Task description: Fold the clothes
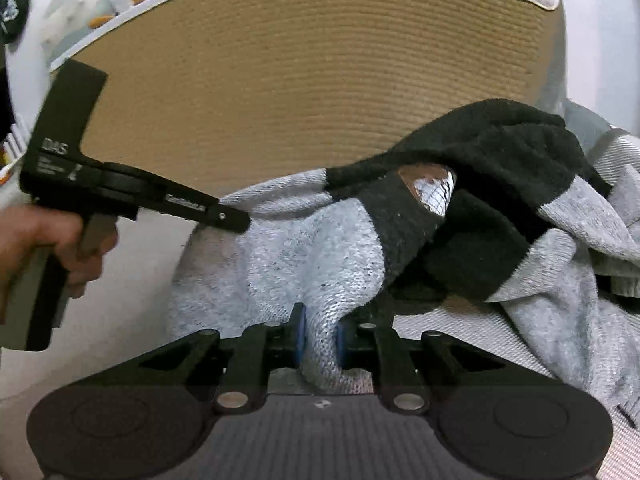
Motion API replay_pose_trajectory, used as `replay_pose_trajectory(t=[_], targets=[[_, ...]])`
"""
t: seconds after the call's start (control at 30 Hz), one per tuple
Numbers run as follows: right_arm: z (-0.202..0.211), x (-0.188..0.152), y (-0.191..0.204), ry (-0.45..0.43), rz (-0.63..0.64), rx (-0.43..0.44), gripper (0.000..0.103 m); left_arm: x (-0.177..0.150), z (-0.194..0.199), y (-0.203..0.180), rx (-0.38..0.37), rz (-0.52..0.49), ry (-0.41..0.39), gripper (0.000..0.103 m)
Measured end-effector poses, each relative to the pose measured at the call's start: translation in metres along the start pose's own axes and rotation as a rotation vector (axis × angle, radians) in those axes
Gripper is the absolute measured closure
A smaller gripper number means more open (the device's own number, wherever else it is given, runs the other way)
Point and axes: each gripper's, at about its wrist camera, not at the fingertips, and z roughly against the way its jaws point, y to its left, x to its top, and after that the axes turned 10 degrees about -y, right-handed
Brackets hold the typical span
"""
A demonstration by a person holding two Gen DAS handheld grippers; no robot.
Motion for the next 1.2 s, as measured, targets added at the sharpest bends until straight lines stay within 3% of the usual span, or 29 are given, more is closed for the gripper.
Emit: replay_pose_trajectory(t=[0.5,0.9,1.2], targets=[[0.04,-0.012,0.055,0.077,0.11,0.191,0.088,-0.03,0.092,0.034,0.065,0.075,-0.003,0.093],[0.082,-0.024,0.059,0.131,0.172,0.201,0.088,-0.047,0.152,0.005,0.092,0.11,-0.045,0.093],[0.085,-0.014,0.036,0.121,0.116,0.156,0.088,-0.053,0.176,-0.023,0.089,0.089,-0.069,0.093]])
